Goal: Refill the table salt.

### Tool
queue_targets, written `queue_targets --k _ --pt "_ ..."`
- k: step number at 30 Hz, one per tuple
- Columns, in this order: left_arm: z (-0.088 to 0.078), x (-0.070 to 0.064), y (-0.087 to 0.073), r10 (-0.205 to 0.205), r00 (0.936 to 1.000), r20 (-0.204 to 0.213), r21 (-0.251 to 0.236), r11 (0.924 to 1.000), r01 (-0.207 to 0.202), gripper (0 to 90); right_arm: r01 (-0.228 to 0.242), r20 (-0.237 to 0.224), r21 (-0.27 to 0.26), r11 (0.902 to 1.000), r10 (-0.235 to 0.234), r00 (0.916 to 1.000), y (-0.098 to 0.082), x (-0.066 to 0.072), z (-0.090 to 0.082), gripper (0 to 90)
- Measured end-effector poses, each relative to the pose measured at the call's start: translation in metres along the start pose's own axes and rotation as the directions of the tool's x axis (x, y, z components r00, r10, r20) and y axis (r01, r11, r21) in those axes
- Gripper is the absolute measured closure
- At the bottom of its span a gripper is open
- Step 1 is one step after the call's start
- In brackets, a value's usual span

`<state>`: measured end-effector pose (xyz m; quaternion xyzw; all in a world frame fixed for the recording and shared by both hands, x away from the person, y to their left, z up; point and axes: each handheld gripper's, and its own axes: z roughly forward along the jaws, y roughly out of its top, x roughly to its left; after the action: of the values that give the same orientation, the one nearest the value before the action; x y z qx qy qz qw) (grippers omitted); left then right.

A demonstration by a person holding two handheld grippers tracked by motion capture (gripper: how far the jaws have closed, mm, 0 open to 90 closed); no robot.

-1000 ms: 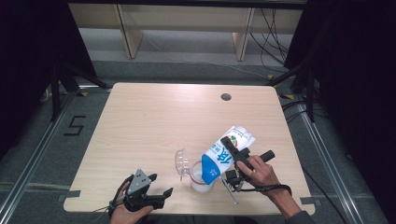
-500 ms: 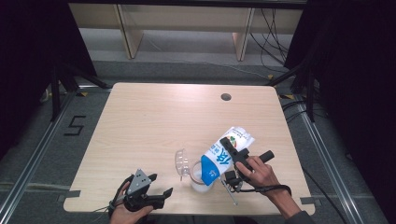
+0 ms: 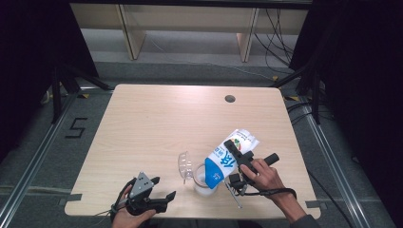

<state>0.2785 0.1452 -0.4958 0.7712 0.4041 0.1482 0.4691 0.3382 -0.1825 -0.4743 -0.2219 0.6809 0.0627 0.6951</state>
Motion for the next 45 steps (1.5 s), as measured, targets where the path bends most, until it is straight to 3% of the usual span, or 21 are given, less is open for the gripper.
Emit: queue_targets --k 45 --pt "-0.0001 0.0001 0.0001 0.004 1.0000 0.001 0.002 1.0000 -0.004 21.7 0.015 -0.008 0.015 0.9998 -0.015 0.9999 -0.0007 -0.0008 -0.0001 66.9"
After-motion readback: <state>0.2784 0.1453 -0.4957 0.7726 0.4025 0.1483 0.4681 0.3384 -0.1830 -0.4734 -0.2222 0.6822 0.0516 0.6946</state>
